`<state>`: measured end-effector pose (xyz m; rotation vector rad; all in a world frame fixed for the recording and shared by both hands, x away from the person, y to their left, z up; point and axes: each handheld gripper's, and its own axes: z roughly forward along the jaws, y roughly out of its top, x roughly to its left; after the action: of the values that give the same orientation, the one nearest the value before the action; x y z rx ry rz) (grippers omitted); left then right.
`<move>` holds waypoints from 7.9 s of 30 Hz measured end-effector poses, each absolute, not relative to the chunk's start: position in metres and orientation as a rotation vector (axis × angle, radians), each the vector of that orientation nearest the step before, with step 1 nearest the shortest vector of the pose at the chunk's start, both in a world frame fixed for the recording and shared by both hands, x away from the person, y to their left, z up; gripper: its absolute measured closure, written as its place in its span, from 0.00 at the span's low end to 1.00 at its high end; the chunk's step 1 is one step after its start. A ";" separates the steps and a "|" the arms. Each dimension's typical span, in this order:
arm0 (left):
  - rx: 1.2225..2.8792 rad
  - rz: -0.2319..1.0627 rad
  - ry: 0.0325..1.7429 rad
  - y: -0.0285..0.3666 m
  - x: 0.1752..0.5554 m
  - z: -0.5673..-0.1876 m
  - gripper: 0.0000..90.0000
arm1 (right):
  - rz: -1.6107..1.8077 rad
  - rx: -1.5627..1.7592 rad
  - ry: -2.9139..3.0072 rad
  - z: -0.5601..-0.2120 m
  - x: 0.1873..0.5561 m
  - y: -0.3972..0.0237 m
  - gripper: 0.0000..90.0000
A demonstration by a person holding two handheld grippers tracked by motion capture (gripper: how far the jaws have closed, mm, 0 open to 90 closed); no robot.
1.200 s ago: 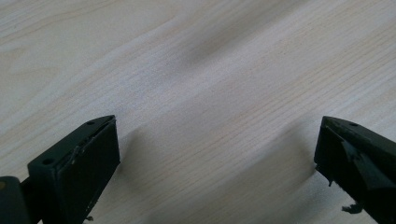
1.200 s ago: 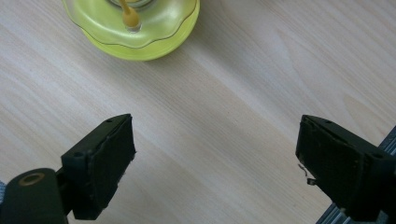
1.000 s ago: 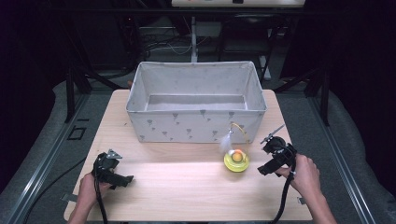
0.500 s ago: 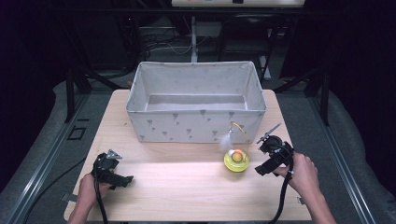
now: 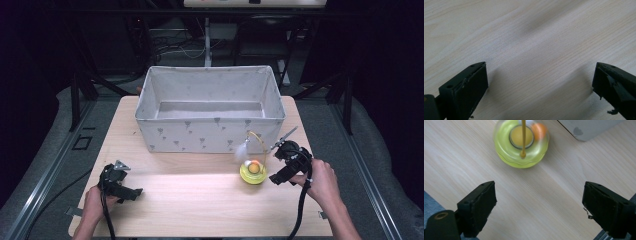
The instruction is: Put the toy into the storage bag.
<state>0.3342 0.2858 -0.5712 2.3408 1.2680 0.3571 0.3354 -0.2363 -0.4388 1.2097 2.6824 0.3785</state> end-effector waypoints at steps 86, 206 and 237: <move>2.340 0.364 1.266 0.285 0.334 -0.572 0.00 | 0.403 0.867 2.782 -0.339 0.369 -0.165 0.98; 2.350 0.345 1.255 0.285 0.334 -0.572 0.00 | 0.363 0.826 2.748 -0.187 0.397 -0.157 0.98; 2.350 0.340 1.251 0.285 0.334 -0.572 0.00 | 0.366 0.914 2.658 -0.156 0.428 -0.160 0.98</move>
<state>0.3345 0.2855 -0.5719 2.3505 1.2510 0.3402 0.4282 -0.1598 -0.1559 0.9137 2.6581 0.3662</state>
